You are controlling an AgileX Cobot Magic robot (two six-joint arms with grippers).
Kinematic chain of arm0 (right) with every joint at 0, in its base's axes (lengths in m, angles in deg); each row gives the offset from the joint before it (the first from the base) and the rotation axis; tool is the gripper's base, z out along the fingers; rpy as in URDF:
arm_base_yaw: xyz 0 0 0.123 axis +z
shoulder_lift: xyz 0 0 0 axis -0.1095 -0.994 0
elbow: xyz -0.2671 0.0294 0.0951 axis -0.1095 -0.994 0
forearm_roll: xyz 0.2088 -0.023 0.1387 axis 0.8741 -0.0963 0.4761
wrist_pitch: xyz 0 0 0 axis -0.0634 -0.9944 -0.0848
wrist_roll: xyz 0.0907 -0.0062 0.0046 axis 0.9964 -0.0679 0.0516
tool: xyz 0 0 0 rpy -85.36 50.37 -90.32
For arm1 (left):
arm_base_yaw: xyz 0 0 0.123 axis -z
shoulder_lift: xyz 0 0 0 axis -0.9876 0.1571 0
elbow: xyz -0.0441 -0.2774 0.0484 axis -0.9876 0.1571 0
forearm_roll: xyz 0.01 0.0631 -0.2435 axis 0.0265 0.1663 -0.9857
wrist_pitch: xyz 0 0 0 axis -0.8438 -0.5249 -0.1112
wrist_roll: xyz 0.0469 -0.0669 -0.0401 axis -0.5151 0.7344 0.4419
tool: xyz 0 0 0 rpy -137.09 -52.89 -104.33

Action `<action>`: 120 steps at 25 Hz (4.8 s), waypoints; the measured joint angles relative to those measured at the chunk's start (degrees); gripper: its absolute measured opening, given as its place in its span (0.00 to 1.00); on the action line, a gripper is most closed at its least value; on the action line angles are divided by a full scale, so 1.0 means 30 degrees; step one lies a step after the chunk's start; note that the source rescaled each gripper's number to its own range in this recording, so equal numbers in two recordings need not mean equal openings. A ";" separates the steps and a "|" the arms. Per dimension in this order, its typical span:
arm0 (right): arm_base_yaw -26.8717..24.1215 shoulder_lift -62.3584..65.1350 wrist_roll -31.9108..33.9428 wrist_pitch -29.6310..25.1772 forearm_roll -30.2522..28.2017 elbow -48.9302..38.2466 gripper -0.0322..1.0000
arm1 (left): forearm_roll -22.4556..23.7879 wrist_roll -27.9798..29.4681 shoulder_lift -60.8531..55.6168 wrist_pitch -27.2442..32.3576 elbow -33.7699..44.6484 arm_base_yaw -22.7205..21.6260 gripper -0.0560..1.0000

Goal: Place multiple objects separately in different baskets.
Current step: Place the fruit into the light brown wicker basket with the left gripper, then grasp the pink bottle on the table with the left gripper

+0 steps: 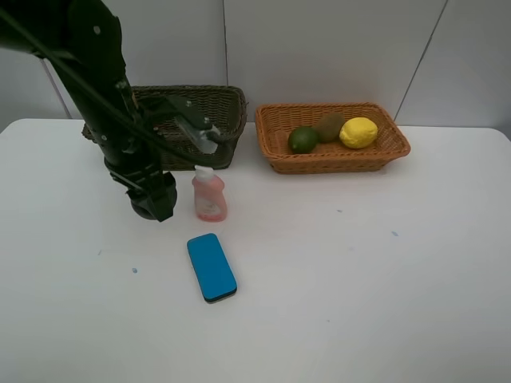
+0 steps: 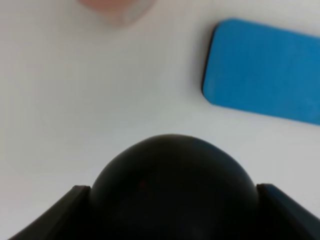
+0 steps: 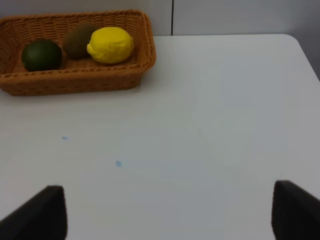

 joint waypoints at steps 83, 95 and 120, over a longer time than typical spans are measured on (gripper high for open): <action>0.0000 0.0000 0.0000 0.0000 0.0000 0.0000 0.88 | -0.5848 -0.0547 1.5662 -0.6664 -2.1040 0.1071 1.00; 0.0000 0.0000 0.0000 0.0000 0.0000 0.0000 0.88 | -0.5827 -0.0266 1.5443 -0.4760 -2.1040 0.1071 1.00; 0.0000 0.0000 0.0000 0.0000 0.0000 0.0000 0.88 | -0.1319 -0.4352 0.9588 0.4913 -2.0153 0.1230 1.00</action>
